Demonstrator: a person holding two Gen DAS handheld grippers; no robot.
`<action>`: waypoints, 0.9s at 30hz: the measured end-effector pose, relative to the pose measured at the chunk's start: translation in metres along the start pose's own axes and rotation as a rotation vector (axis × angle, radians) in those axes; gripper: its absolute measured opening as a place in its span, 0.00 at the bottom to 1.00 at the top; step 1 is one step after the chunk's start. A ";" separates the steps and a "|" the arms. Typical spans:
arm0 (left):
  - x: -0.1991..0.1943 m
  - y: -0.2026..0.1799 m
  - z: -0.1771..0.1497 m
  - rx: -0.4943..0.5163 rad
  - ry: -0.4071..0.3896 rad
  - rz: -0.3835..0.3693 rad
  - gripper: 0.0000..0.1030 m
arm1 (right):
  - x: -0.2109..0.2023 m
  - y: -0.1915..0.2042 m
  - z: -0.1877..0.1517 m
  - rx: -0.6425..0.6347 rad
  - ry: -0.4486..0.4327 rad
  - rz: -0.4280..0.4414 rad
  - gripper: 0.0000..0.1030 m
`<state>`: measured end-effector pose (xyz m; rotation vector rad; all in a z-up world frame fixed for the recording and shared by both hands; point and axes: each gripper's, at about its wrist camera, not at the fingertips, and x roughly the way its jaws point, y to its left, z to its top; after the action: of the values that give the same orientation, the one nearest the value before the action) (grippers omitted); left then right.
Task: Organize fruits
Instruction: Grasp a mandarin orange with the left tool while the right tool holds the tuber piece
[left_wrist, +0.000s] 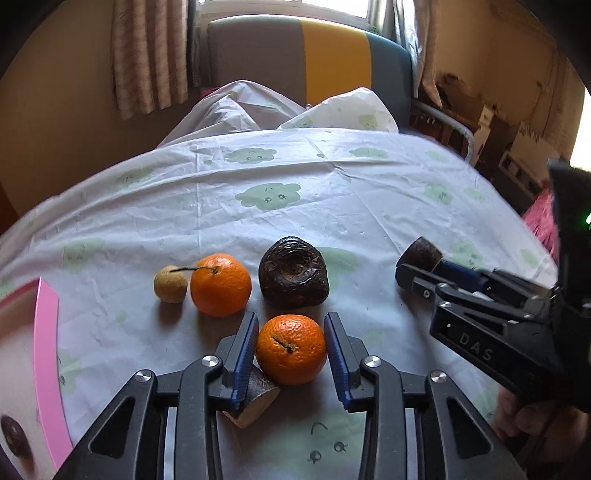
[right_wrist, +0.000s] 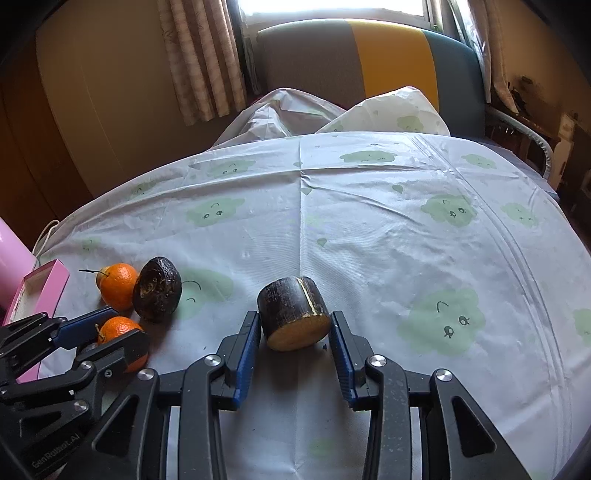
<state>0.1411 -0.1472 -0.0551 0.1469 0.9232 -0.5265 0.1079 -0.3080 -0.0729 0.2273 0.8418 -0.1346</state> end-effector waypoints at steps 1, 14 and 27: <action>-0.004 0.002 -0.001 -0.016 -0.011 -0.005 0.36 | 0.000 0.000 0.000 0.000 -0.001 0.000 0.37; -0.062 -0.027 -0.052 0.024 -0.109 -0.065 0.36 | 0.003 0.002 -0.001 -0.015 0.012 -0.014 0.38; -0.053 0.019 -0.083 -0.170 -0.096 0.060 0.37 | -0.014 0.012 -0.010 -0.055 -0.005 0.033 0.35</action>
<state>0.0650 -0.0828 -0.0648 -0.0044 0.8629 -0.3942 0.0933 -0.2936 -0.0671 0.1892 0.8351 -0.0816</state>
